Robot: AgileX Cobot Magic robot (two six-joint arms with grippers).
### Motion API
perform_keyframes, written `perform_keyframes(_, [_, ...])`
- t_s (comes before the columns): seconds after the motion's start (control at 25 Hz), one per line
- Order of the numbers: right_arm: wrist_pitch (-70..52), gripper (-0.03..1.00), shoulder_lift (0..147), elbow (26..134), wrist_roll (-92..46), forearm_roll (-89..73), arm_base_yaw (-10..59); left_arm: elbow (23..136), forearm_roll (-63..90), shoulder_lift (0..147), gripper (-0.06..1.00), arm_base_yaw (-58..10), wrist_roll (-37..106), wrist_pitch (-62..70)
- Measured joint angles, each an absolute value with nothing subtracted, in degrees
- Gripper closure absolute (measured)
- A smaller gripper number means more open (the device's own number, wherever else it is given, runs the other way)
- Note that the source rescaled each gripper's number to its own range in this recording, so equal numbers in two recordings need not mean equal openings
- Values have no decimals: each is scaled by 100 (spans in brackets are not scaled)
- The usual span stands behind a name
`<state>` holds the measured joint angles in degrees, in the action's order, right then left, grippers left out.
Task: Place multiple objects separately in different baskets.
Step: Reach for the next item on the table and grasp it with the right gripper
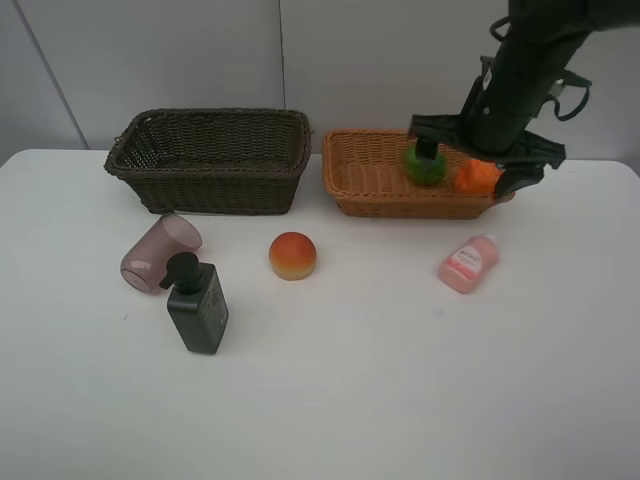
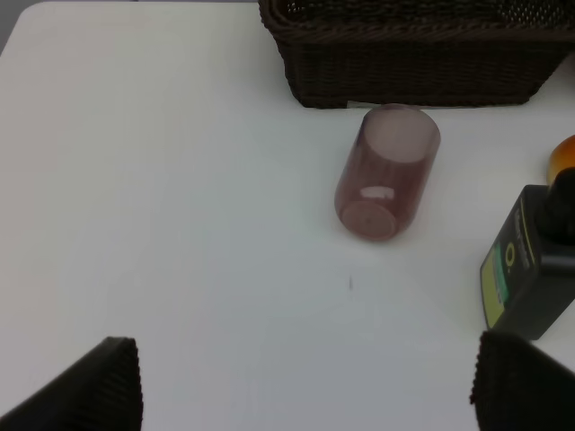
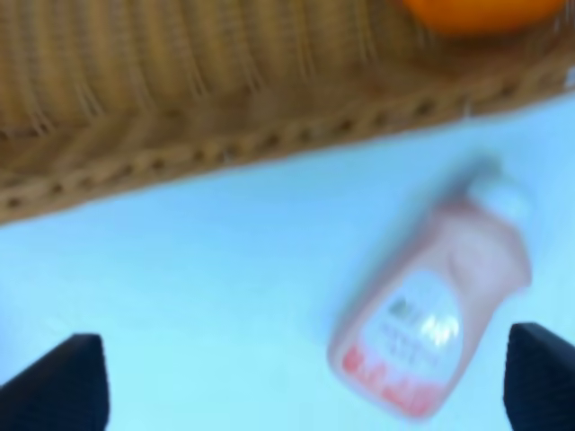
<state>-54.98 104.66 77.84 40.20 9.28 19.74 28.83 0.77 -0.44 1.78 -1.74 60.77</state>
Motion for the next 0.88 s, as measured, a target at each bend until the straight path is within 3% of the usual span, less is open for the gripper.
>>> perform_keyframes(0.2, [-5398,6,10466,7312,4616,1080,1992,2883,77,-44,3,178,-174,6077])
perform_keyframes(0.88, [-4457,6,10605,6688,4693,948,1930,2883,77,-44,3,178,-174,6077])
